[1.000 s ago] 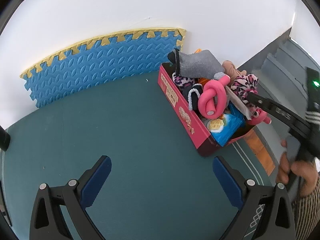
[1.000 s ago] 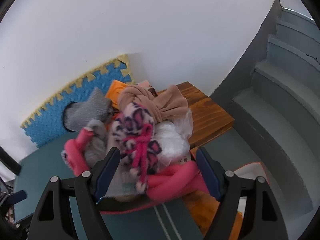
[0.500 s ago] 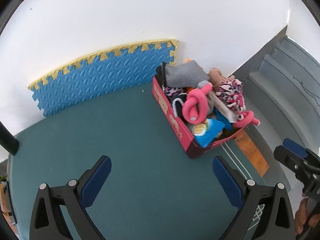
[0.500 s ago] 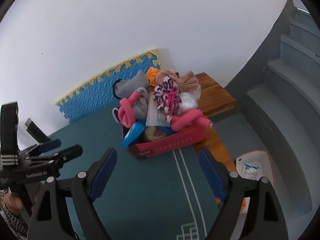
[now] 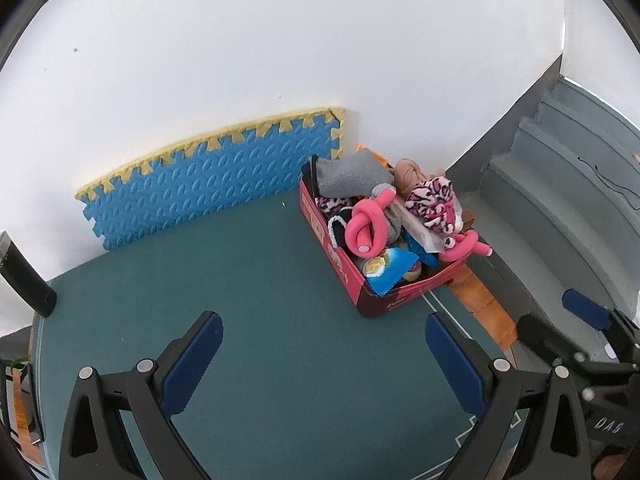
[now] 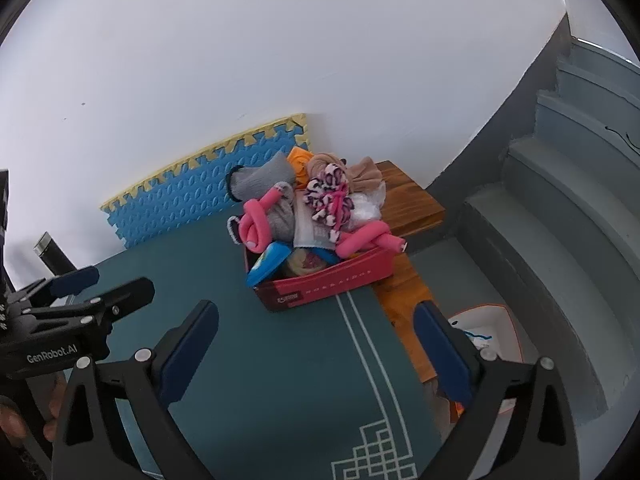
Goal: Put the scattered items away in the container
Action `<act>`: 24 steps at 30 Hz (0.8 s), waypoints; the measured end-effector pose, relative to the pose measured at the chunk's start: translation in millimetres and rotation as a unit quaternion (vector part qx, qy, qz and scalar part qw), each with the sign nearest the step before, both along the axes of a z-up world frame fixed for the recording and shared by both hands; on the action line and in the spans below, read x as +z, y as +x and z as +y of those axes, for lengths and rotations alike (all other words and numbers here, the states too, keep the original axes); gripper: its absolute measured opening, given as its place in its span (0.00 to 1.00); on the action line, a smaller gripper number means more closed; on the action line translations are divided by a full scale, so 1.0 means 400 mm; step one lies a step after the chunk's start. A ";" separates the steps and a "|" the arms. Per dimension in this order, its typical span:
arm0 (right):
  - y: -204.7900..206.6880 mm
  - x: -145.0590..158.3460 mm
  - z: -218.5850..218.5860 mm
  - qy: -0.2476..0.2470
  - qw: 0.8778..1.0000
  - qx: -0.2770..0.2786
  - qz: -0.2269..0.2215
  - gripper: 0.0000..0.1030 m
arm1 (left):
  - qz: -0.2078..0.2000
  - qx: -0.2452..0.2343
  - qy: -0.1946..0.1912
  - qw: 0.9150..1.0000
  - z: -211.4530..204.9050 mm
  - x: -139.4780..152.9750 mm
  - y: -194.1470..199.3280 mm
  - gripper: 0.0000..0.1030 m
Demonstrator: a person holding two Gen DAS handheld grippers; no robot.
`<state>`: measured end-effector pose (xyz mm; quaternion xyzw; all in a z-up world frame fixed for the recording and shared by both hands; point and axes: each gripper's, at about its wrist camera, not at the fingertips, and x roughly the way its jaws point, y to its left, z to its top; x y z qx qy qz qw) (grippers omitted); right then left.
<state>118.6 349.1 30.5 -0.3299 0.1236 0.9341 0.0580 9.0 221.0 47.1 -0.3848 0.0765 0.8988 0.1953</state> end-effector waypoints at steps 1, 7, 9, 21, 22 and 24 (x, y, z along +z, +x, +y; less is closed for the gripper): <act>0.005 0.002 -0.006 0.002 1.000 0.001 0.002 0.96 | 0.003 0.000 0.000 1.000 -0.002 0.005 0.007 0.99; 0.035 0.025 -0.038 0.018 1.000 0.000 0.013 0.97 | 0.017 0.000 0.000 1.000 -0.014 0.026 0.038 0.99; 0.045 0.035 -0.048 0.024 1.000 0.002 0.018 0.98 | 0.022 0.000 0.000 1.000 -0.019 0.033 0.048 0.99; 0.070 0.055 -0.071 0.040 0.999 0.001 0.028 0.99 | 0.036 0.004 0.001 0.999 -0.034 0.057 0.081 0.99; 0.070 0.054 -0.071 0.042 0.999 0.000 0.028 0.99 | 0.036 0.004 0.001 0.999 -0.034 0.057 0.081 0.99; 0.070 0.053 -0.069 0.042 0.999 -0.002 0.027 0.99 | 0.039 0.003 0.001 0.999 -0.032 0.056 0.082 0.99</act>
